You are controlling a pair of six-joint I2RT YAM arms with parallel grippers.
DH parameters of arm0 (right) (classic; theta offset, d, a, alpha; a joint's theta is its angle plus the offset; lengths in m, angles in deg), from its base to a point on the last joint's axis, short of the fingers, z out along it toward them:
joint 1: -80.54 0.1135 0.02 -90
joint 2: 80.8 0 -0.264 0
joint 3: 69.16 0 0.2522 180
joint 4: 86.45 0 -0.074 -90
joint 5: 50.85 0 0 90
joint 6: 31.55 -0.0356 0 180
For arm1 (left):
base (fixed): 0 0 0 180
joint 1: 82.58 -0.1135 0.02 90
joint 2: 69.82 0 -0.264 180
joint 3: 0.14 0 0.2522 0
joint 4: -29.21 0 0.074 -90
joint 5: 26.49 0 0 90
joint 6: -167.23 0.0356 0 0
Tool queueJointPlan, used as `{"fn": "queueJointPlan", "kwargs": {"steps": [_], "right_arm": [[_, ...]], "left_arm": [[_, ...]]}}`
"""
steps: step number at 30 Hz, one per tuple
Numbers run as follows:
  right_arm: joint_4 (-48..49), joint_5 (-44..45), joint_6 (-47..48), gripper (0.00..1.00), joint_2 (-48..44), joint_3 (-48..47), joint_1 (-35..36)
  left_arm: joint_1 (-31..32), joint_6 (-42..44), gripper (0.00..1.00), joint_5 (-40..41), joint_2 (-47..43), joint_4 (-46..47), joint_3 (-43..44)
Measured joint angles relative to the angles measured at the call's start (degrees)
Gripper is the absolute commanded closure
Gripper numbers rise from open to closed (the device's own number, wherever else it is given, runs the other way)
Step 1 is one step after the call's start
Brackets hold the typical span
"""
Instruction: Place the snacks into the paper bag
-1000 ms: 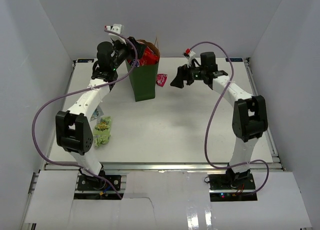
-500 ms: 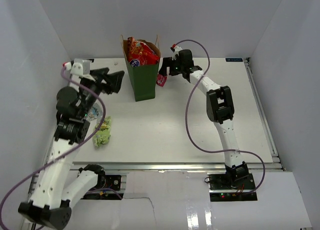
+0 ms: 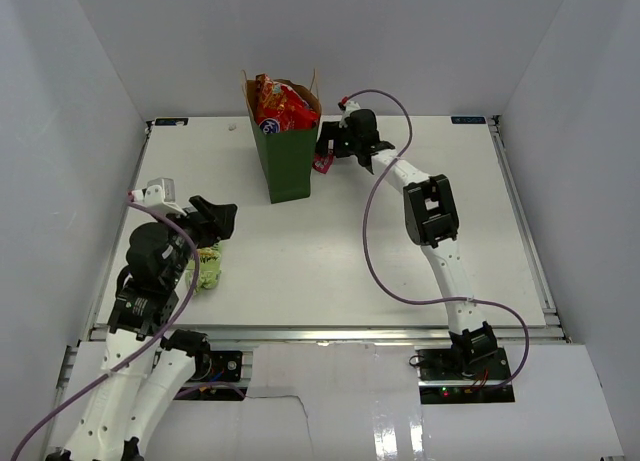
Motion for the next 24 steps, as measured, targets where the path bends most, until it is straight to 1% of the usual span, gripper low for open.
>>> {"fn": "queueJointPlan", "kwargs": {"steps": [4, 6, 7, 9, 10, 11, 12, 14, 21, 24], "right_arm": [[1.62, -1.57, -0.66, 0.18, 0.00, 2.64, 0.79], [2.45, -1.51, -0.63, 0.23, -0.07, 3.30, 1.01], [3.15, -1.49, -0.57, 0.34, -0.15, 3.80, 1.09], [3.85, -1.27, -0.46, 0.48, -0.57, 5.18, 1.03], [4.17, -1.29, -0.50, 0.62, -0.94, 6.08, 0.94], [4.37, -1.40, -0.39, 0.69, -1.27, 6.80, 0.87], [3.96, -1.46, -0.74, 0.81, -1.62, 7.45, 0.68], [4.44, -2.01, -1.55, 0.91, -2.19, 9.03, 0.26], [4.39, -4.46, -1.33, 0.92, -5.42, 13.73, -1.36], [3.54, -9.62, -0.15, 0.92, -8.09, 17.44, -3.02]], "left_arm": [[0.00, -0.33, 0.17, -0.02, 1.79, -0.31, 0.00], [0.00, -0.44, 0.17, -0.07, 2.64, -0.44, 0.00], [0.00, -0.55, 0.17, -0.09, 2.93, -0.44, 0.00], [0.00, -0.76, 0.17, -0.09, 3.15, -0.55, 0.00], [0.00, -0.90, 0.17, -0.11, 3.15, -0.59, 0.00], [0.00, -1.11, 0.17, -0.13, 3.10, -0.57, -0.02], [0.00, -1.40, 0.17, -0.22, 2.97, -0.46, -0.04], [0.00, -1.86, 0.17, -0.33, 2.56, 0.00, -0.48], [0.00, -2.97, 0.16, -0.55, 2.27, 0.28, -2.05], [0.00, -3.72, 0.17, -0.57, 2.05, 0.59, -2.84]]}}
